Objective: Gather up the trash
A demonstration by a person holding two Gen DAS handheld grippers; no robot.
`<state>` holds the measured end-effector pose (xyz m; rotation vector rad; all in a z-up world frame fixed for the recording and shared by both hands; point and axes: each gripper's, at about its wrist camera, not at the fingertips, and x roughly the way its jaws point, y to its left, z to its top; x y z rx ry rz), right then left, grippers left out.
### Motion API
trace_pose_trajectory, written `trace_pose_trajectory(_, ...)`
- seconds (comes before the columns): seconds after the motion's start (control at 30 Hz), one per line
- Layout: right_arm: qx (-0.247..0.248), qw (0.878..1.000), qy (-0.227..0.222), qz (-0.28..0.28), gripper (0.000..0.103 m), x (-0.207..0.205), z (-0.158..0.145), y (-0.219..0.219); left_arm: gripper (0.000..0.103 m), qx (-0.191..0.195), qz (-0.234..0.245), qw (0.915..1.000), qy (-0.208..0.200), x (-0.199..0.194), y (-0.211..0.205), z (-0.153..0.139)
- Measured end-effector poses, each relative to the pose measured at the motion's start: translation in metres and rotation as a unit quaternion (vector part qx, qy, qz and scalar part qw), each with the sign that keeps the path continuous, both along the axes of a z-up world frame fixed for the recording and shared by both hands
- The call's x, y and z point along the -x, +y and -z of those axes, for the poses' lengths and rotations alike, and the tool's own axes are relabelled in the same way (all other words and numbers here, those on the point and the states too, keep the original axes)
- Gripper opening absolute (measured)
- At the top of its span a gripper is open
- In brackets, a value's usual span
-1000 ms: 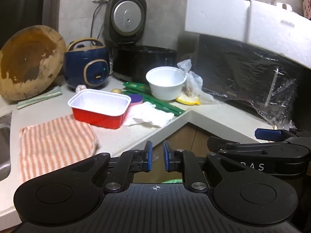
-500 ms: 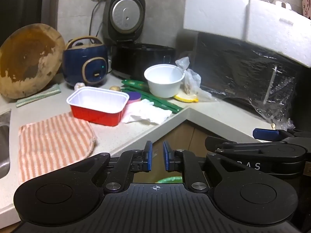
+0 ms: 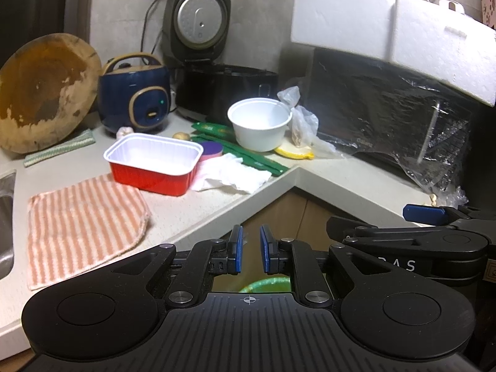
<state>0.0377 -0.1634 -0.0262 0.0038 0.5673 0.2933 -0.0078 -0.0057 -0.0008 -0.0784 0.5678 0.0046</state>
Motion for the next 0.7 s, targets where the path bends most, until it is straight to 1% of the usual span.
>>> trace_pose_trajectory(0.7, 0.006, 1.000, 0.001, 0.003, 0.103, 0.012, 0.000, 0.001, 0.016, 0.012, -0.001, 0.9999, 0.008, 0.005, 0.004, 0.003)
